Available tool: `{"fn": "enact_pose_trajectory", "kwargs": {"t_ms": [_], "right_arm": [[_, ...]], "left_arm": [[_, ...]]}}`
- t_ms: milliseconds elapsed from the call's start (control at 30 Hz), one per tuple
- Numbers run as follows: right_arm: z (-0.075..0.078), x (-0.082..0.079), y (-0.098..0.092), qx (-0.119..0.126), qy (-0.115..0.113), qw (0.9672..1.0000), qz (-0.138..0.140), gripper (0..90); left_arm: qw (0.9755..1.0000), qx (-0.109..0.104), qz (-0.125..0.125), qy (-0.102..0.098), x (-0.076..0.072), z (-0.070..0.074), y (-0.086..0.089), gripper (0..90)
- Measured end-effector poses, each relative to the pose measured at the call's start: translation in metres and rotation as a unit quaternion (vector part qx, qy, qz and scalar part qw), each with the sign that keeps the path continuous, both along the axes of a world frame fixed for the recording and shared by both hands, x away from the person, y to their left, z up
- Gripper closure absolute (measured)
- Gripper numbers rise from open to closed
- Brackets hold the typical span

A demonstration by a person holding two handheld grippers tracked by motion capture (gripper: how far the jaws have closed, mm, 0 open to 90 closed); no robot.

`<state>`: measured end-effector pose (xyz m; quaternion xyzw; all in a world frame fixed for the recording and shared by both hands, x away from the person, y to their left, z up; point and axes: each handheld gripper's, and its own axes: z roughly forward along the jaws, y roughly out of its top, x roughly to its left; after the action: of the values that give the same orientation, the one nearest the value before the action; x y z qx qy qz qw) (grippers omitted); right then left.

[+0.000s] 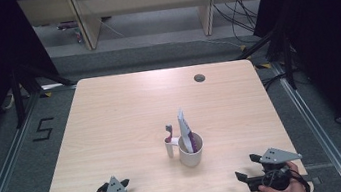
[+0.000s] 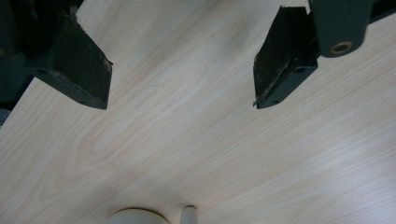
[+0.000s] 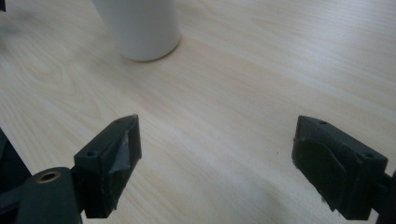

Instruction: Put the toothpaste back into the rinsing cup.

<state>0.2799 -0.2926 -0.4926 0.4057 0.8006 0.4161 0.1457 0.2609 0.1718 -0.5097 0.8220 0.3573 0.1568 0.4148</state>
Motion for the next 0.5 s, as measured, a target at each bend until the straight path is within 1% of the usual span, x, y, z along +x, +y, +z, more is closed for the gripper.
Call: {"fn": "enact_pose_trajectory", "kwargs": {"t_ms": [33, 67, 100, 133, 167, 200, 233, 267, 300, 333, 400, 433, 467, 500], "right_arm": [[-0.0008, -0.002, 0.0016, 0.007, 0.012, 0.9999, -0.004, 16.9], [-0.0014, -0.0036, 0.0023, 0.005, 0.017, 0.9998, -0.006, 16.9], [-0.0023, -0.0024, 0.0009, -0.011, 0.002, 0.9999, 0.008, 16.8], [-0.0024, -0.0038, 0.002, -0.006, 0.013, 0.9999, 0.009, 16.8], [-0.0024, -0.0038, 0.002, -0.006, 0.013, 0.9999, 0.009, 16.8], [-0.0038, -0.0054, 0.0031, -0.008, 0.012, 0.9998, 0.012, 16.7], [-0.0042, -0.0044, 0.0018, -0.018, 0.002, 0.9997, 0.018, 16.7], [-0.0048, -0.005, 0.0019, -0.02, 0.005, 0.9996, 0.02, 16.7], [-0.0058, -0.0055, 0.0025, -0.017, 0.011, 0.9996, 0.021, 16.6], [-0.0056, -0.0069, 0.0028, -0.019, 0.023, 0.9994, 0.017, 16.7], [-0.0063, -0.0072, 0.0023, -0.028, 0.012, 0.9993, 0.022, 16.6], [-0.0068, -0.0074, 0.0023, -0.029, 0.011, 0.9992, 0.025, 16.6], [-0.0072, -0.0089, 0.0036, -0.021, 0.024, 0.9992, 0.023, 16.7], [-0.0076, -0.0078, 0.0026, -0.025, 0.022, 0.9989, 0.033, 16.7]], "left_arm": [[1.0, 0.0, 0.0, 0.0, 0.0, 0.0, 0.0, 19.1], [1.0, 0.0, 0.0, 0.0, 0.0, 0.0, 0.0, 19.0], [1.0, 0.0, 0.0, 0.0, 0.0001, -0.0001, 0.0, 19.0], [1.0, 0.0, 0.0, 0.0, 0.0, -0.0001, 0.0, 19.1], [1.0, 0.0, 0.0, 0.0, 0.0, -0.0001, 0.0, 19.0], [1.0, -0.001, 0.001, 0.001, -0.0004, -0.0001, -0.0002, 19.0], [1.0, -0.001, 0.001, 0.001, -0.0004, -0.0001, -0.0002, 19.1], [1.0, 0.0, 0.0, 0.0, 0.0, -0.0001, 0.0001, 19.0], [1.0, 0.0, 0.0, 0.0, 0.0001, -0.0003, 0.0002, 19.1], [1.0, -0.004, 0.002, 0.0, 0.0, -0.0007, -0.0005, 19.0], [1.0, -0.004, 0.002, 0.0, 0.0, -0.0007, -0.0005, 19.1], [1.0, -0.004, 0.002, 0.0, 0.0, -0.0006, -0.0005, 19.0], [1.0, -0.004, 0.002, 0.0, 0.0001, -0.0007, -0.0005, 19.0], [1.0, -0.004, 0.002, 0.0, 0.0001, -0.0007, -0.0004, 19.0]]}}
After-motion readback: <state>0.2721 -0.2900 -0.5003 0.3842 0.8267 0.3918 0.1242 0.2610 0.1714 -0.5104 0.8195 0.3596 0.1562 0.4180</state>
